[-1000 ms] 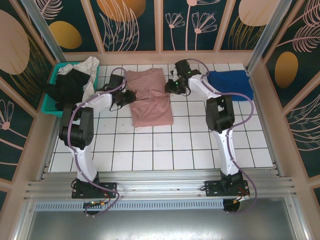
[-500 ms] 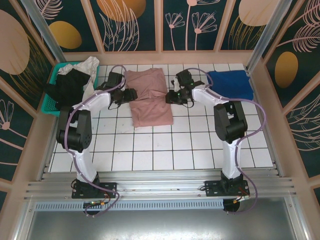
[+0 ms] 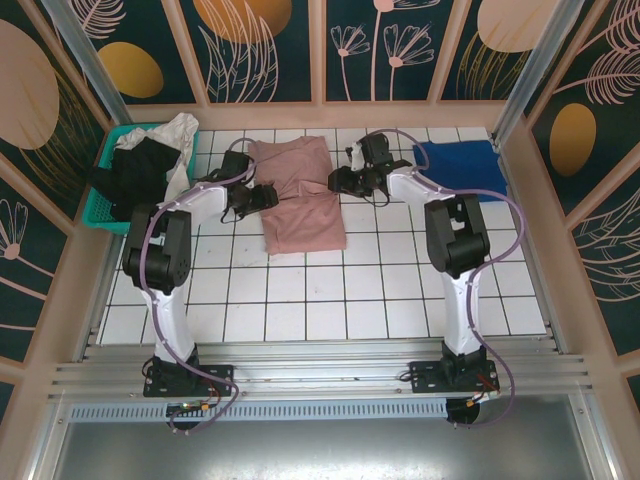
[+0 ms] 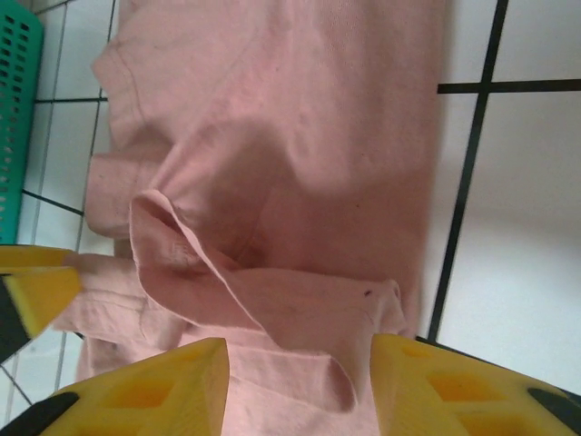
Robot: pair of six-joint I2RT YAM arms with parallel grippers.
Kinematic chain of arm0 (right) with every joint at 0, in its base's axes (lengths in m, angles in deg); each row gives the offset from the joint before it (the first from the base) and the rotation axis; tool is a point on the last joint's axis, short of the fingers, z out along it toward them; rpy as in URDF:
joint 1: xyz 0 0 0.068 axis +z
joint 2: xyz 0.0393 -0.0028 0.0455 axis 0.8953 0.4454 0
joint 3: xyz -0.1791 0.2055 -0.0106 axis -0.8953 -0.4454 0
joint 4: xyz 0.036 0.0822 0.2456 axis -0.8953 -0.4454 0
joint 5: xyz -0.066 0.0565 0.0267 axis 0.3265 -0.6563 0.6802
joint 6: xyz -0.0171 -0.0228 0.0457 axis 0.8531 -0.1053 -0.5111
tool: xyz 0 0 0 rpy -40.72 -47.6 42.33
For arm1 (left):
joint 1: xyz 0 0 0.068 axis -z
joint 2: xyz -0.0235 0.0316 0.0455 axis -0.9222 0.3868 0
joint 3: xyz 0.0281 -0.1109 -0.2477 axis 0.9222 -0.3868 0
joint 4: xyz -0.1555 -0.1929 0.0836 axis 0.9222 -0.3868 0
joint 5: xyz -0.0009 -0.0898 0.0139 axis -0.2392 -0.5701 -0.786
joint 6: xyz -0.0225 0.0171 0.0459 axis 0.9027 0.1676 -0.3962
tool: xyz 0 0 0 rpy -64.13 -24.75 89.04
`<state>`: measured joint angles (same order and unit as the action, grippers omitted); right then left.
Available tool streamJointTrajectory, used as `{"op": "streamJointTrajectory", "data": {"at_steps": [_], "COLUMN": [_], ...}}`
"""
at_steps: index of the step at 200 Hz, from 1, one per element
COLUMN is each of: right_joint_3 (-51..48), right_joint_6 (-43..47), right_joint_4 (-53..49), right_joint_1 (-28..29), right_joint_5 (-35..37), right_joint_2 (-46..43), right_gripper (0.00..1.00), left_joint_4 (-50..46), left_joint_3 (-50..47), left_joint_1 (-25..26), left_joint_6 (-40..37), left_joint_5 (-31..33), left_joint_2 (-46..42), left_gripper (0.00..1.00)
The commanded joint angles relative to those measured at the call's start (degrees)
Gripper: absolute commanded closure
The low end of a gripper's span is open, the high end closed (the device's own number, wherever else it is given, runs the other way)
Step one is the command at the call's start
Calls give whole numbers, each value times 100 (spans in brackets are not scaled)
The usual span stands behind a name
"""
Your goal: Fold and stack the t-shirts
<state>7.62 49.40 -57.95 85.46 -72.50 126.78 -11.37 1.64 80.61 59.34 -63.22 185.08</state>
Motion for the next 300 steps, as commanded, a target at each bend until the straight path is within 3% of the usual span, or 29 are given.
{"op": "streamJointTrajectory", "data": {"at_steps": [1,24,39,72,97,131,200,221,253,300], "right_joint_3": [231,398,521,359,147,-367,-2640,-2999,-3270,-3963], "right_joint_6": [-457,-575,-574,-536,-448,-60,752,888,1289,1023], "right_joint_4": [262,132,-15,-64,-47,-152,304,494,183,-402], "right_joint_1": [-117,-116,-109,-59,-25,139,685,909,1551,2087], "right_joint_5": [-346,-416,-487,-533,-617,-514,677,781,1387,2134], "right_joint_2": [318,481,586,467,260,-232,-1956,-2548,-3277,-4807], "right_gripper": [54,54,55,77,96,100,100,100,100,100], "left_joint_4": [10,45,24,37,-28,-96,468,553,190,-531], "left_joint_3": [170,249,302,278,210,-141,-2600,-3001,-3269,-3936], "left_joint_1": [-66,-80,-88,-87,-87,-81,-82,-30,414,766], "left_joint_6": [-101,-99,-105,-58,-29,33,586,777,917,1450], "left_joint_5": [-55,-144,-205,-341,-372,-377,-712,-936,-767,-479], "left_joint_2": [200,298,336,204,-9,-507,-2458,-3003,-3935,-5745], "left_gripper": [38,42,50,76,87,97,100,100,100,100]}}
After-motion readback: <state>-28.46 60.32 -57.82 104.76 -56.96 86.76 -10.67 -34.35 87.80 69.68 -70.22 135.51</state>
